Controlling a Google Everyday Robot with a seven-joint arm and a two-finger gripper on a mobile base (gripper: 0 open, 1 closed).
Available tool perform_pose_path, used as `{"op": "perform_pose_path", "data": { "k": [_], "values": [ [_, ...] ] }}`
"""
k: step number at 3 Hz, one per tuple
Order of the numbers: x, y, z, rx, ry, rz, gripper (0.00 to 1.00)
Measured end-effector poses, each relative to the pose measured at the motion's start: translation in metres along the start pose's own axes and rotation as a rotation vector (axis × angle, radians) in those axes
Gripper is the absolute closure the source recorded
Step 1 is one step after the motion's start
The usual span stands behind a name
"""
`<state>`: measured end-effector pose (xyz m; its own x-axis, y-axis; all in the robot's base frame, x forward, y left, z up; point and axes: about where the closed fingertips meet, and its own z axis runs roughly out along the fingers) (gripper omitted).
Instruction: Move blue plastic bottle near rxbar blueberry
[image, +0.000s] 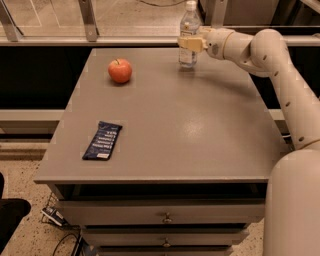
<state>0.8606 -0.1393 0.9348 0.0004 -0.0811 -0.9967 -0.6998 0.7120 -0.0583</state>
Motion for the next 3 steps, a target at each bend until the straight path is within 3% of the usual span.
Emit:
{"op": "perform_pose_path", "data": {
  "k": [1, 2, 3],
  "values": [
    [-0.055, 0.016, -0.059, 0.069, -0.044, -0.053, 1.00],
    [-0.096, 0.047, -0.112, 0.117, -0.094, -0.084, 1.00],
    [-0.128, 0.101, -0.155, 0.149, -0.123, -0.103, 1.00]
  ]
}}
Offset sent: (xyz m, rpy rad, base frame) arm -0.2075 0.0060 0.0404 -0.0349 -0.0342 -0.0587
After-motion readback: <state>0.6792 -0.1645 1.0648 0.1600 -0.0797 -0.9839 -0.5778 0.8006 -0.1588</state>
